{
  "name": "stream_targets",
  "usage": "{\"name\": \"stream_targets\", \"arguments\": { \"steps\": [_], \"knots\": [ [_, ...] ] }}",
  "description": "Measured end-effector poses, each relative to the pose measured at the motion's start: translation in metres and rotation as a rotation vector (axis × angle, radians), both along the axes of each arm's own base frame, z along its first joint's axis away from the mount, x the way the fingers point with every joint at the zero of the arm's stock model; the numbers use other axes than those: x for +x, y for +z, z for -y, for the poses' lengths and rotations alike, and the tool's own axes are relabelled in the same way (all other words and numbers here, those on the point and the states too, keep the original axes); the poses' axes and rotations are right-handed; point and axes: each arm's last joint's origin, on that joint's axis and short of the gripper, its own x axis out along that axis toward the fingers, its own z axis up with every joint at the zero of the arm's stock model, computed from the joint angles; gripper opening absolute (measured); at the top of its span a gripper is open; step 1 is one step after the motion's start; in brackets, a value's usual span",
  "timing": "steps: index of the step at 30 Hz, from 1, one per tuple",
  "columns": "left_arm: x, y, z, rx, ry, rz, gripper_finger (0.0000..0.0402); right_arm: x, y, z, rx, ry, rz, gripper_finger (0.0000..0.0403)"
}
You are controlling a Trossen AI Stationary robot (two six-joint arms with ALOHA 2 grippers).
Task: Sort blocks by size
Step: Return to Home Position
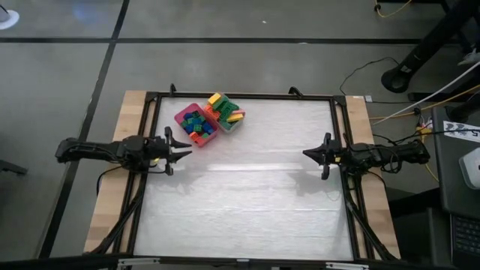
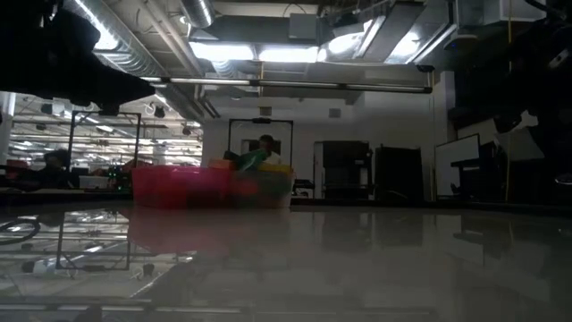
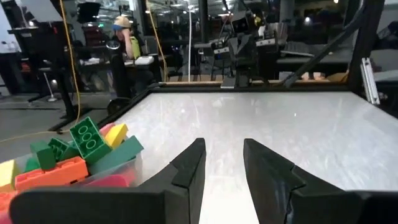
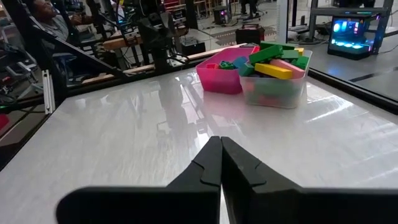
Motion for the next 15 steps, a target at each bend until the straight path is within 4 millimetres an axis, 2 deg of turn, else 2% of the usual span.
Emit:
{"name": "stream_targets", "arguments": {
  "steps": [5,15],
  "knots": [
    [0.0011,-0.0016,0.0001,0.057,-0.003,-0.029,0.0098,0.0000,-0.0001,-0.0003,0.002,0.010,-0.001,0.0005],
    [0.0011,-0.0016,0.0000,0.048,-0.002,-0.028,0.0098,0.0001,0.0001,-0.0003,0.001,0.010,0.001,0.0005]
  ]
}}
